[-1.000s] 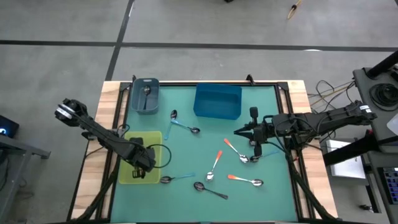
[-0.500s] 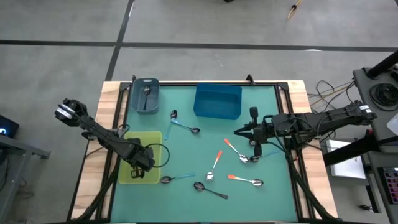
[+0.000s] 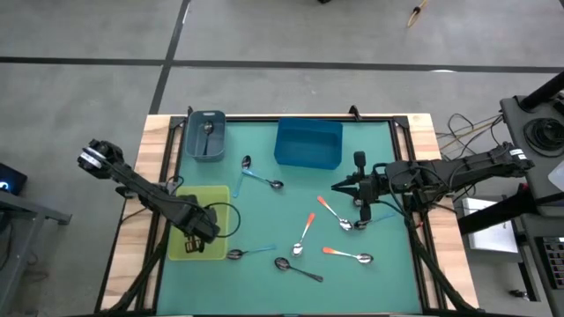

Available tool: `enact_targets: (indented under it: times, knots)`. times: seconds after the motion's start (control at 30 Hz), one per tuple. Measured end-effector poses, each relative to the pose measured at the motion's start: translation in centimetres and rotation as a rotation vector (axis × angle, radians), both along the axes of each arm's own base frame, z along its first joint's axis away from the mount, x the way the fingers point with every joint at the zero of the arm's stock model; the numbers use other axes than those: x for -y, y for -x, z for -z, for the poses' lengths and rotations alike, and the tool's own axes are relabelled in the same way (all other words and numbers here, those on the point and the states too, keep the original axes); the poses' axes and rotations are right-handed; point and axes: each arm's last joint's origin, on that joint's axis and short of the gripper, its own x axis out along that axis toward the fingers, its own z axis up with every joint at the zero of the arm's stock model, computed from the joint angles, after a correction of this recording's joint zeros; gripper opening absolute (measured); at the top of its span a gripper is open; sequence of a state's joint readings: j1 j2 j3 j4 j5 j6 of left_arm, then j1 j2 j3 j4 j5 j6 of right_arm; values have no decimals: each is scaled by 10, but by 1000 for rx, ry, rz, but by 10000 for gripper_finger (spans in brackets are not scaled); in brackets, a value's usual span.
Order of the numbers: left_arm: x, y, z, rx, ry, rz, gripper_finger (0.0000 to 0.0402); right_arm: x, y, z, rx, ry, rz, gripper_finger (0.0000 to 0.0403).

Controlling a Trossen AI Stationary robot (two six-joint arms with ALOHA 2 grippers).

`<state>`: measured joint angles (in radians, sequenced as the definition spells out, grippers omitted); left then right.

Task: Sort silverware by color (type)
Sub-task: Put the blue spoon into the dark blue bin

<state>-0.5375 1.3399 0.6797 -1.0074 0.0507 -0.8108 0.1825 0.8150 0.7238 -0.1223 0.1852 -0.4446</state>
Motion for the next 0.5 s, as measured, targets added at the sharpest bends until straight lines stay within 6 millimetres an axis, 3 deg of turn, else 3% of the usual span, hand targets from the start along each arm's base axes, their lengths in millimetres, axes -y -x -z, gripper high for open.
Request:
enact_targets:
  times: [0.3, 0.5]
  knots:
    - [12, -38, -57, 321, -121, 87, 0, 0, -2, -5, 59, -52, 12, 13]
    - [-3, -57, -80, 463, -326, 146, 0, -1, -4, -11, 129, -155, 33, 13]
